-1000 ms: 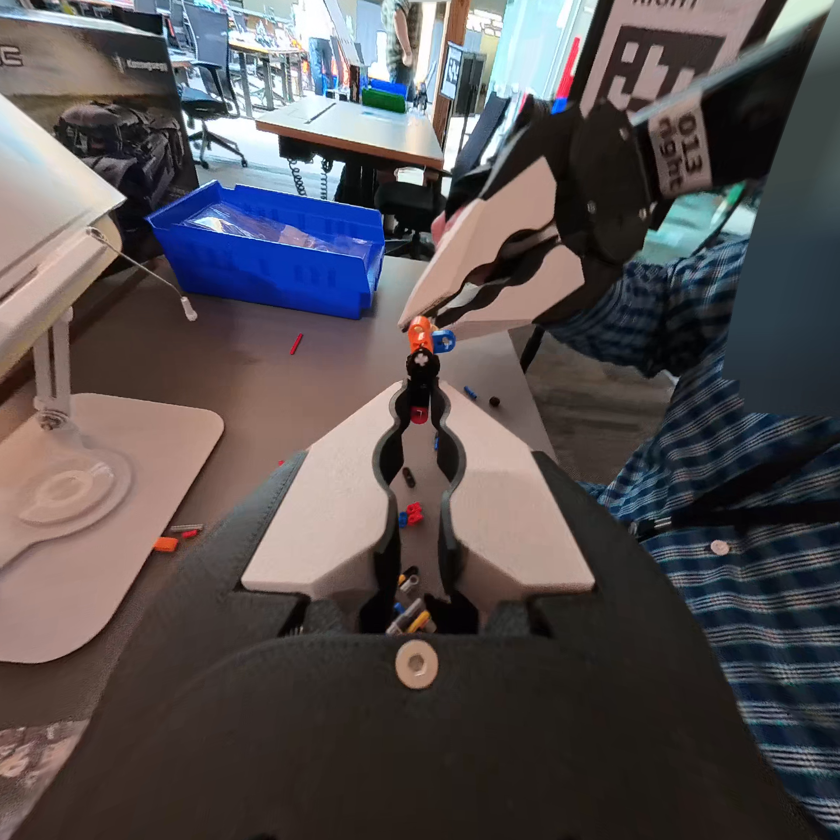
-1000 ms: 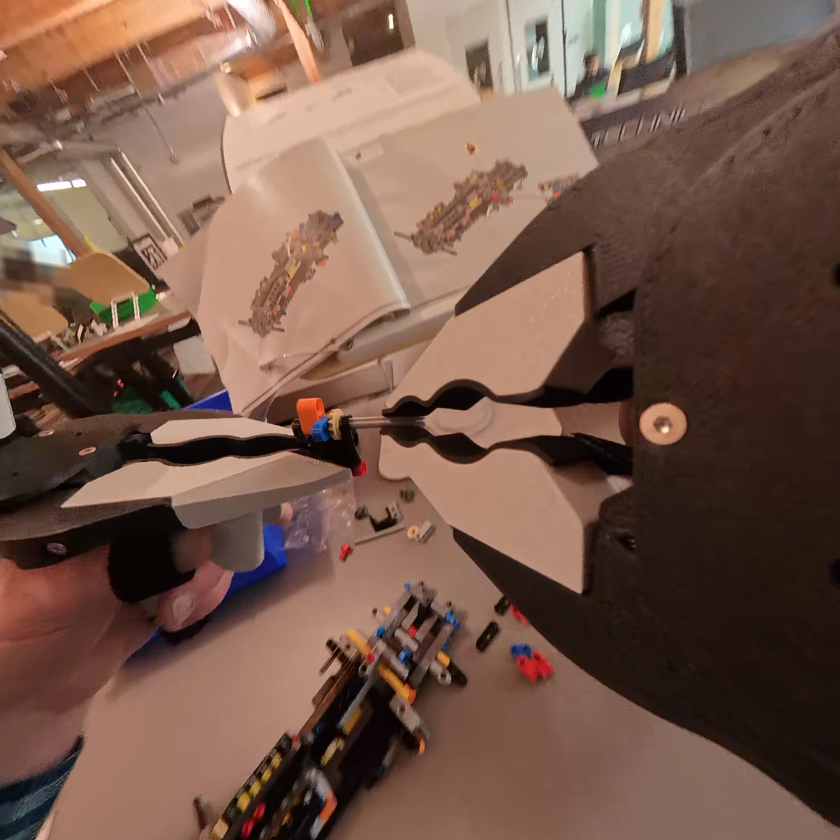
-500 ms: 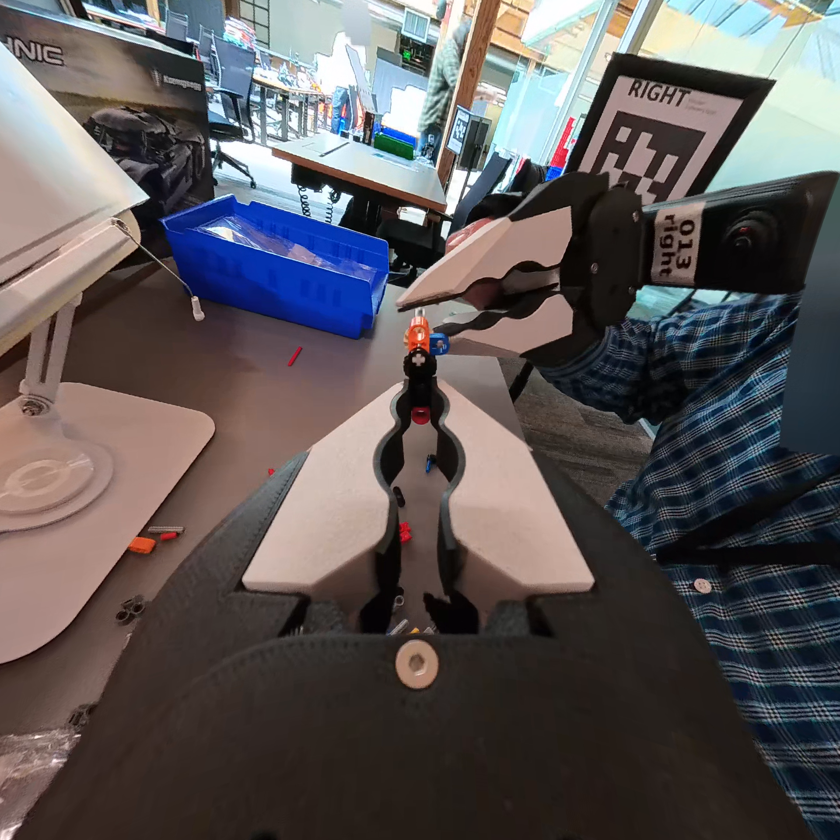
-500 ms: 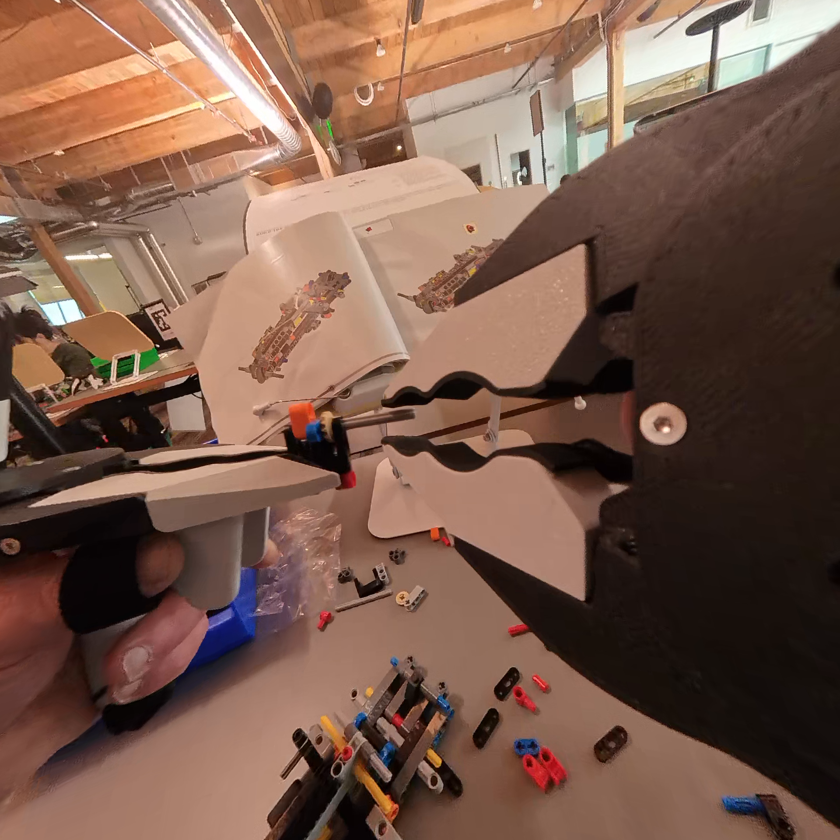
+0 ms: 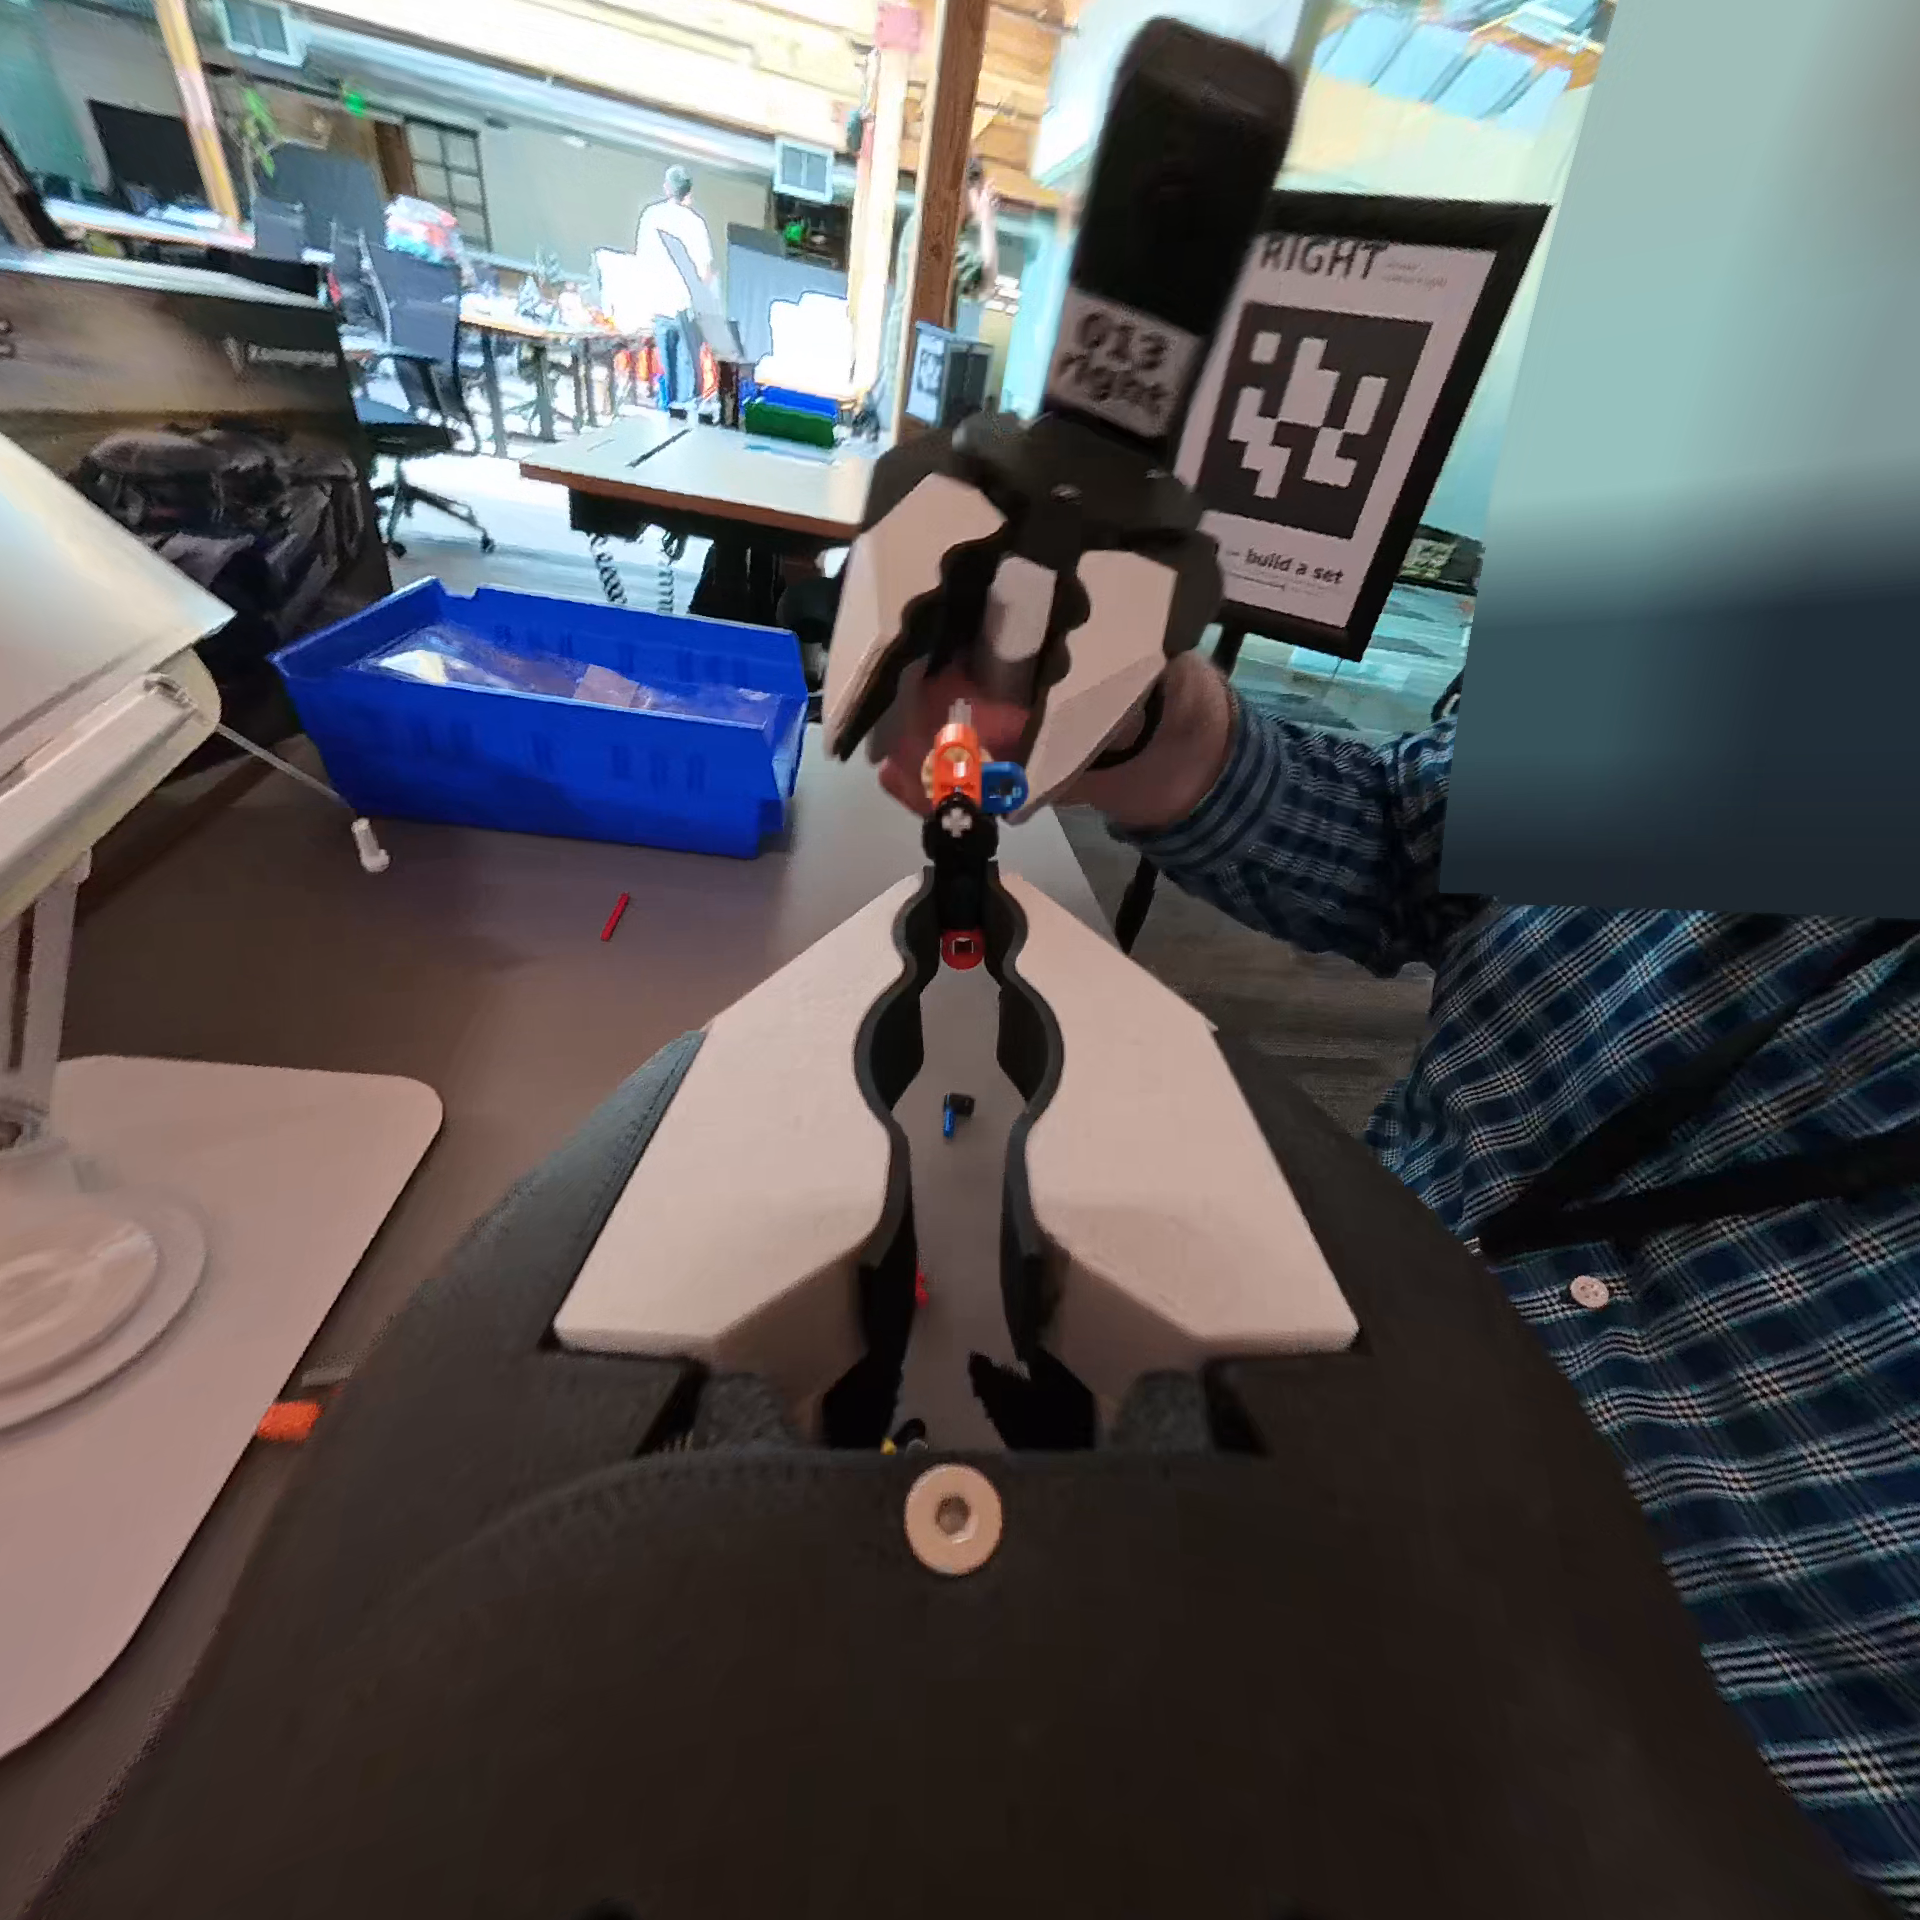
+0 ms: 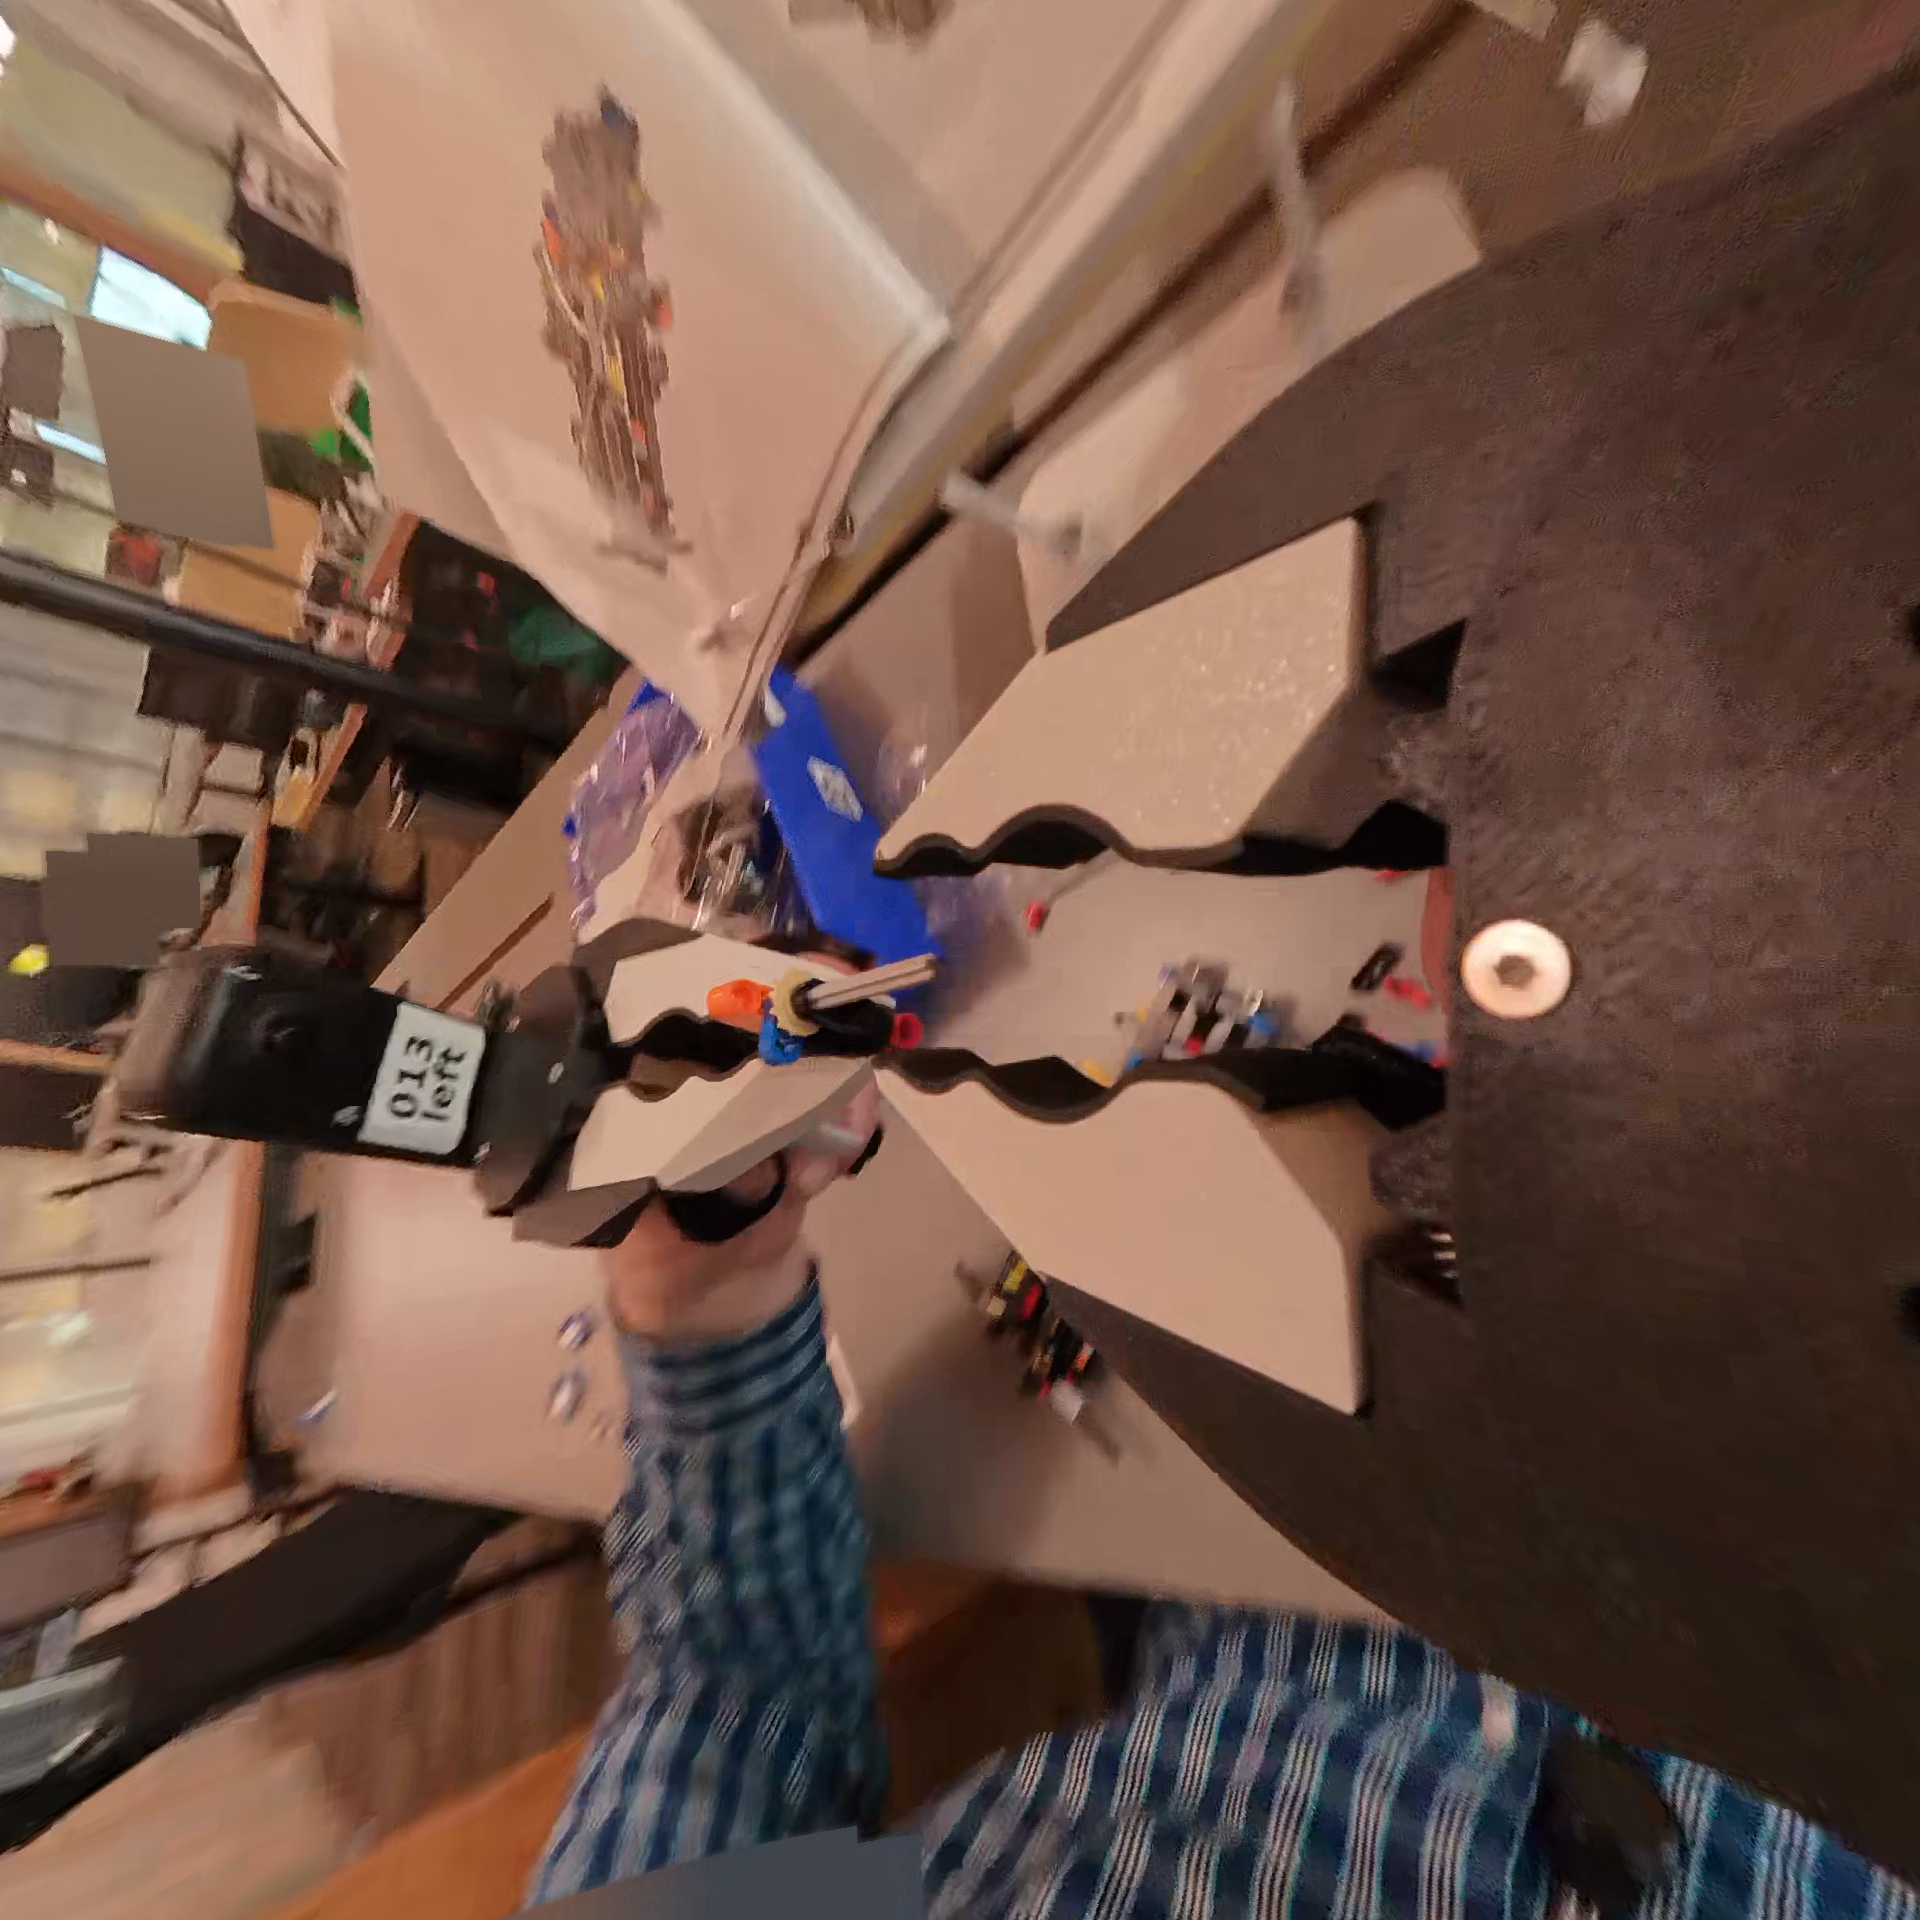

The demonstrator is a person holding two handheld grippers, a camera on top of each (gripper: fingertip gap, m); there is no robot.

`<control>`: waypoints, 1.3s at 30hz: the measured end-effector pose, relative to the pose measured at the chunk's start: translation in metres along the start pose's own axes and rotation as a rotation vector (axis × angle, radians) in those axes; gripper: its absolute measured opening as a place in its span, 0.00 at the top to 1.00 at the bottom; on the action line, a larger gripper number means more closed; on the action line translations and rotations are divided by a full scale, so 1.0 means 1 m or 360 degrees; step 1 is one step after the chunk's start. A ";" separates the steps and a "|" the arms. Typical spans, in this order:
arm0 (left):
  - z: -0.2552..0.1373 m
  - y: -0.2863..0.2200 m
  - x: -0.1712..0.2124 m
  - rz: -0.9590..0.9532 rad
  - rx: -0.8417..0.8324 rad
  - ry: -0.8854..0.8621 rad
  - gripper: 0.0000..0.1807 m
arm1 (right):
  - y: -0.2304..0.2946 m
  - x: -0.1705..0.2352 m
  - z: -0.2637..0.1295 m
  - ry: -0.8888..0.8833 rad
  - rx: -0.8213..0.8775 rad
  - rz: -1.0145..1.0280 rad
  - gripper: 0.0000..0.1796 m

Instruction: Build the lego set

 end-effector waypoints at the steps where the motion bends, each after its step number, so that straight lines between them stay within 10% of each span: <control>1: 0.002 -0.001 -0.002 0.0016 0.0013 -0.0013 0.97 | 0.001 0.000 0.001 -0.0016 -0.0057 0.0093 0.82; 7: 0.009 0.001 -0.004 0.0000 0.0022 -0.0033 0.97 | 0.009 -0.002 0.005 -0.0134 -0.0175 0.0244 0.96; 15: 0.007 0.010 -0.008 0.0012 -0.0077 -0.0070 0.89 | 0.003 -0.002 0.000 -0.0153 -0.0122 0.0248 0.98; 24: 0.006 0.006 -0.019 0.0717 -0.0479 0.0447 0.86 | 0.003 0.003 0.000 -0.0064 -0.0242 0.0437 0.98; 39: 0.010 -0.016 -0.011 0.0788 -0.0358 0.0574 0.88 | 0.022 0.006 -0.002 0.0017 -0.0332 0.0439 0.98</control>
Point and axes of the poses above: each gripper's, where its closed fingertips meet, z out along the fingers, x out of its underside, y = z × x across the jaws, the point moved 2 cm from there along -z, back along the fingers, and after that the axes turned 12 degrees about x, right-handed, at the moved point
